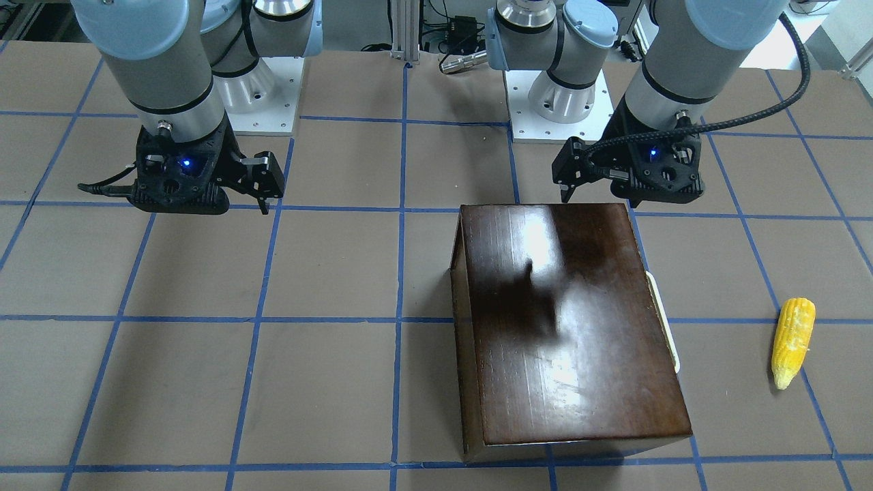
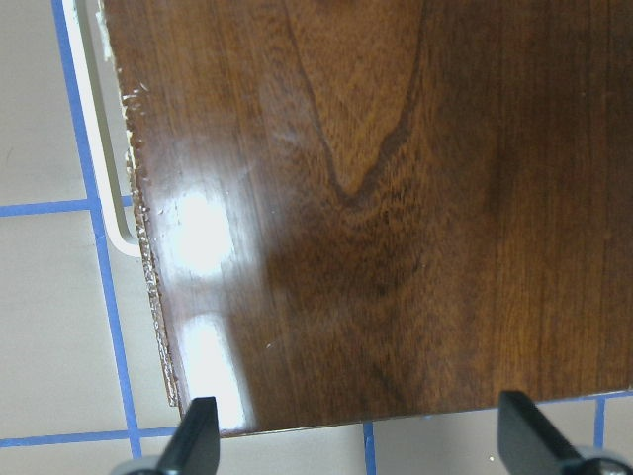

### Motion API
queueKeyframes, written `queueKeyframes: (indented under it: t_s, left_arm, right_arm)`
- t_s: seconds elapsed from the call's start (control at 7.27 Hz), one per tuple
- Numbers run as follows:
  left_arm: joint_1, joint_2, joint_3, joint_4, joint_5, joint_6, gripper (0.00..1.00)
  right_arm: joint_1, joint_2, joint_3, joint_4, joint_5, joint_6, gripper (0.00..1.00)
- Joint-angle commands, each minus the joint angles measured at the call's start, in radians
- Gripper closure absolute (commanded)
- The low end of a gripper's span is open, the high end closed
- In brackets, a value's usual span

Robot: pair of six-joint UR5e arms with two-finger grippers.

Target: Open drawer and put corn inside

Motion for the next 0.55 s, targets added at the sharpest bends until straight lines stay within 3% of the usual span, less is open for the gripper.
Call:
queueKeyframes:
  t_s: [0.0, 0.41]
  left_arm:
    - [0.0, -0.001, 0.0, 0.002, -0.005, 0.0, 0.0]
    - [0.002, -0.006, 0.002, 0.009, -0.002, 0.0, 0.0]
  right_arm:
    - [0.0, 0.0, 0.0, 0.0, 0.0, 0.0, 0.0]
    - [0.0, 0.0, 0.0, 0.0, 0.0, 0.0, 0.0]
